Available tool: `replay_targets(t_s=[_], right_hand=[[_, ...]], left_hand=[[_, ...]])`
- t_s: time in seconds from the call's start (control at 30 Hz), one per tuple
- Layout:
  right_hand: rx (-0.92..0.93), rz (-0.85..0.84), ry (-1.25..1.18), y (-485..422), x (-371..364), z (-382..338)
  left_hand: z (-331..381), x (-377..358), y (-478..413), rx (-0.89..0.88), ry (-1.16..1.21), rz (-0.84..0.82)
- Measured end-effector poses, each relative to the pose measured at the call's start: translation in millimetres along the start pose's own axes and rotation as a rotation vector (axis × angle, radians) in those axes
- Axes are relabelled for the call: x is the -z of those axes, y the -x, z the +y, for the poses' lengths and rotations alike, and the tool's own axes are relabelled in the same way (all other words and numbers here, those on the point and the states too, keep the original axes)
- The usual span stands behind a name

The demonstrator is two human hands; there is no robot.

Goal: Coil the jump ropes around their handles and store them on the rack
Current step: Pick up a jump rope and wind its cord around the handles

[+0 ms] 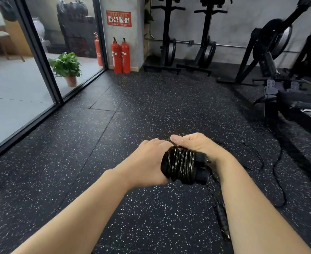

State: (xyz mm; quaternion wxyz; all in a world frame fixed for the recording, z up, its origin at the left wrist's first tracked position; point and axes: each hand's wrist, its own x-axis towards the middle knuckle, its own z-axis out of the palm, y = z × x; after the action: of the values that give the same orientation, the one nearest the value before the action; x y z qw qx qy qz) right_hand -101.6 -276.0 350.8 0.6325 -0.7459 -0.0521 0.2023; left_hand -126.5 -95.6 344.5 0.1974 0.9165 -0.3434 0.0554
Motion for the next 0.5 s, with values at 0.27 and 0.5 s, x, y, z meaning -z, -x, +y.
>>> replay_targets(t_s=[0.27,0.5], right_hand=[[-0.108,0.216,0.105,-5.3,-13.6,15.4],[-0.085,0.220,0.590,-12.6,-41.7,4.3]], left_hand=[[2.4,-3.1,1.3,0.345,0.516,0.142],[-29.6,-5.9,-9.0,0.676,0.431,0.354]])
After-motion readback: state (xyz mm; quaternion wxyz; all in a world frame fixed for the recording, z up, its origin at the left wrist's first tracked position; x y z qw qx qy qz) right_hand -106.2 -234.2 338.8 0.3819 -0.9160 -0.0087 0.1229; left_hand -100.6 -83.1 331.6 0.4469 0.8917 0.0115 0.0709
